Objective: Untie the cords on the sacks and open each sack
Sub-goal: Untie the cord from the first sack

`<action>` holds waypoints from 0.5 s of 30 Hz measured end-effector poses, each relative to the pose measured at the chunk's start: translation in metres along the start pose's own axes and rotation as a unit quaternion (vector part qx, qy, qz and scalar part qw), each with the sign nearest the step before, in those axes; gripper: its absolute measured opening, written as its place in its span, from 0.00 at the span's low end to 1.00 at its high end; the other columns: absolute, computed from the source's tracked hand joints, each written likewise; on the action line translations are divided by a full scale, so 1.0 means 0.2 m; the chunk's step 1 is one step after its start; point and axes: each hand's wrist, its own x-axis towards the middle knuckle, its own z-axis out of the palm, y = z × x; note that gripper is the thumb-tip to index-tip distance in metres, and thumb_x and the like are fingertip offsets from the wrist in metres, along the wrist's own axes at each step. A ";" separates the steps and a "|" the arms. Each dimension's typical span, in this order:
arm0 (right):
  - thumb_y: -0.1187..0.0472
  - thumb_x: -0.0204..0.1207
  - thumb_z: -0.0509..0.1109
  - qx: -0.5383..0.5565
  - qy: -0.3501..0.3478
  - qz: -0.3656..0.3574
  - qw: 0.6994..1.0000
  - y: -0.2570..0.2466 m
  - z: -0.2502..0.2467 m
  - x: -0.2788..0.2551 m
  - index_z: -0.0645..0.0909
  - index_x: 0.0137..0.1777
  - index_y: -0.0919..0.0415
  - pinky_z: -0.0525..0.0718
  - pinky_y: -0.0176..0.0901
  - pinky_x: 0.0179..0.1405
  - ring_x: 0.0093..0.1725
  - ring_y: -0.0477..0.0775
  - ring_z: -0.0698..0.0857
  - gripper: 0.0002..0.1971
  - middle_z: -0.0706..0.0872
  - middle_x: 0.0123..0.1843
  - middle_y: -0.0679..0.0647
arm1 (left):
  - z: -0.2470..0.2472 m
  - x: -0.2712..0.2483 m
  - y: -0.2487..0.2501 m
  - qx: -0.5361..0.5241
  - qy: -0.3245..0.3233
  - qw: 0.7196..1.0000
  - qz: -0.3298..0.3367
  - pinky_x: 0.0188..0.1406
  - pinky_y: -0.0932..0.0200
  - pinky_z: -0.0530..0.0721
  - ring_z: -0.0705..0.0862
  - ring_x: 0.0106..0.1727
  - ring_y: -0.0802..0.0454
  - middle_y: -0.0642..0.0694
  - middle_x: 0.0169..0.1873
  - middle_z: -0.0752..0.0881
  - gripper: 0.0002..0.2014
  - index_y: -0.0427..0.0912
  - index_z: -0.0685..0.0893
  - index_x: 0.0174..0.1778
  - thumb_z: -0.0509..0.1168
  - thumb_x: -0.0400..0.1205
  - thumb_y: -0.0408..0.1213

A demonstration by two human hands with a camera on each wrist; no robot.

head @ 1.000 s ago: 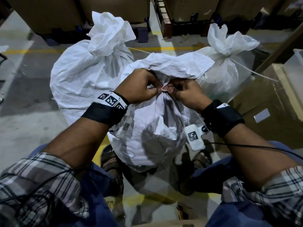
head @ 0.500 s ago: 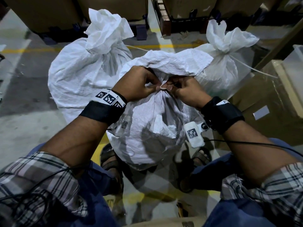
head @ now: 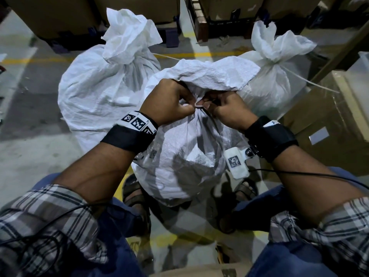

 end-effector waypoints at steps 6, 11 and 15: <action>0.71 0.81 0.67 0.074 0.017 -0.019 0.997 0.00 0.02 0.01 0.88 0.54 0.62 0.80 0.38 0.46 0.43 0.40 0.84 0.10 0.90 0.47 0.51 | 0.03 0.01 0.01 -0.013 0.029 0.998 -0.046 0.35 0.60 0.79 0.87 0.36 0.55 0.51 0.31 0.90 0.06 0.45 0.94 0.36 0.72 0.70 0.40; 0.66 0.80 0.72 0.176 0.063 -0.062 0.980 0.00 0.04 0.01 0.88 0.49 0.67 0.77 0.29 0.35 0.32 0.35 0.82 0.05 0.89 0.40 0.50 | 0.00 0.01 -0.01 -0.043 0.040 0.997 -0.056 0.36 0.61 0.81 0.87 0.34 0.57 0.50 0.31 0.91 0.06 0.45 0.94 0.36 0.72 0.70 0.38; 0.46 0.73 0.80 0.204 0.145 -0.035 0.967 -0.03 0.06 0.03 0.91 0.44 0.57 0.80 0.36 0.32 0.34 0.38 0.86 0.13 0.91 0.36 0.44 | -0.01 0.00 0.00 -0.056 0.038 0.996 -0.059 0.33 0.70 0.75 0.84 0.30 0.62 0.52 0.29 0.90 0.06 0.45 0.94 0.35 0.72 0.71 0.40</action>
